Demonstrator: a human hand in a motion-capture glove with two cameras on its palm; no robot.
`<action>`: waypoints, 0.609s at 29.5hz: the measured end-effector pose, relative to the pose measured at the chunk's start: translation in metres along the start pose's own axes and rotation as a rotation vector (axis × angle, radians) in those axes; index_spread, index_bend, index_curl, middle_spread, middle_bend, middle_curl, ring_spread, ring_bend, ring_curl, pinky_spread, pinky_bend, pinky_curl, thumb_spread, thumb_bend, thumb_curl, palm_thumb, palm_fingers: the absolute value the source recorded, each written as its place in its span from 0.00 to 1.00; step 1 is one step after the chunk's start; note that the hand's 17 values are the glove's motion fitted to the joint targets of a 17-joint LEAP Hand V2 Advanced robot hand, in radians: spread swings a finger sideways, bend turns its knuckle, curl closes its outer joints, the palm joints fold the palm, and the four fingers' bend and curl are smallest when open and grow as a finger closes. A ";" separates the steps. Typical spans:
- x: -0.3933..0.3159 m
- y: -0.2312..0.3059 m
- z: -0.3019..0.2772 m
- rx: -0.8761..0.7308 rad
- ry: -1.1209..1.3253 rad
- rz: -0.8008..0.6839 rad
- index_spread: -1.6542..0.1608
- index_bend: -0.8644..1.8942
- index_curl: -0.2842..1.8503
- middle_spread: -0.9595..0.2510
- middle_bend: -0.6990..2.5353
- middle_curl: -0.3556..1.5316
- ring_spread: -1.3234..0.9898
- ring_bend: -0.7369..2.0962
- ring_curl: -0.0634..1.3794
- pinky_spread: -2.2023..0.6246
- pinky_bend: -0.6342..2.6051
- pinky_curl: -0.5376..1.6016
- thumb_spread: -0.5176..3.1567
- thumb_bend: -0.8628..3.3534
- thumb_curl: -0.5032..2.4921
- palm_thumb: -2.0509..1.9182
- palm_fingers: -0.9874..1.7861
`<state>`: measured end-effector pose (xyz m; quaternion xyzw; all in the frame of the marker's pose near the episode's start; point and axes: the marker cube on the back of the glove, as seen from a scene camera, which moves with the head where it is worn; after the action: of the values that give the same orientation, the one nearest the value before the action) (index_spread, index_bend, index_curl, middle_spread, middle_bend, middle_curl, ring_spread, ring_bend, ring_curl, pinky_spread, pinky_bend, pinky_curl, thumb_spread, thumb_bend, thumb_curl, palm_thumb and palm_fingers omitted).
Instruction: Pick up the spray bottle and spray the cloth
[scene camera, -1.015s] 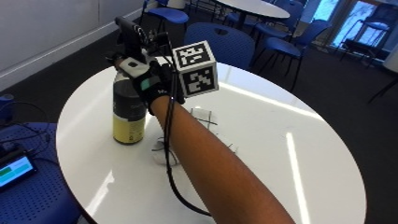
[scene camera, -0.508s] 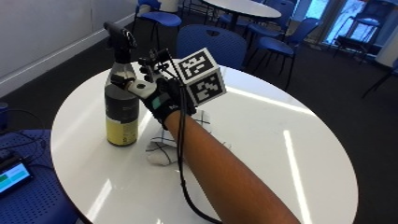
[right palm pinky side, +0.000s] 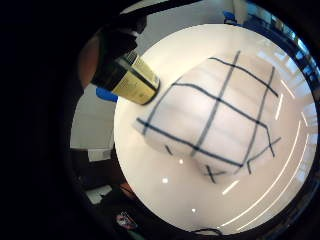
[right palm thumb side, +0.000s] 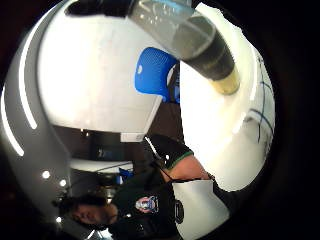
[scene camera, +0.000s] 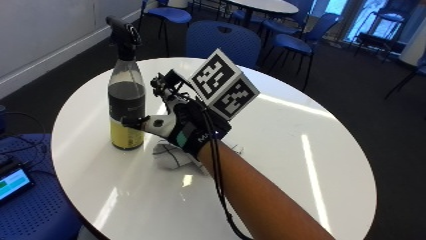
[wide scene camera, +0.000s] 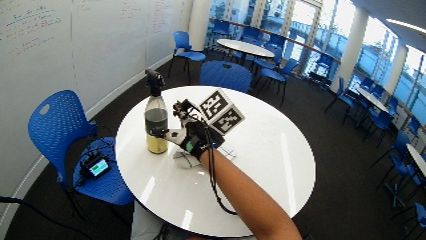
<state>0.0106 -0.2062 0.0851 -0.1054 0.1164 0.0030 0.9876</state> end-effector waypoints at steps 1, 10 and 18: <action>-0.006 0.006 0.001 -0.013 0.035 -0.025 0.72 0.35 0.26 0.78 0.28 0.38 0.55 0.39 0.28 0.85 0.32 0.42 0.39 0.19 0.32 0.64 0.48; -0.040 0.065 -0.011 -0.096 0.236 -0.194 0.71 0.38 0.27 0.79 0.28 0.38 0.56 0.37 0.27 0.86 0.31 0.41 0.40 0.20 0.30 0.63 0.50; -0.065 0.106 -0.041 -0.044 0.371 -0.265 0.70 0.38 0.27 0.78 0.28 0.38 0.56 0.36 0.26 0.86 0.29 0.41 0.40 0.20 0.29 0.63 0.52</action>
<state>-0.0652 -0.1102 0.0395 -0.1398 0.2811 -0.1438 0.9385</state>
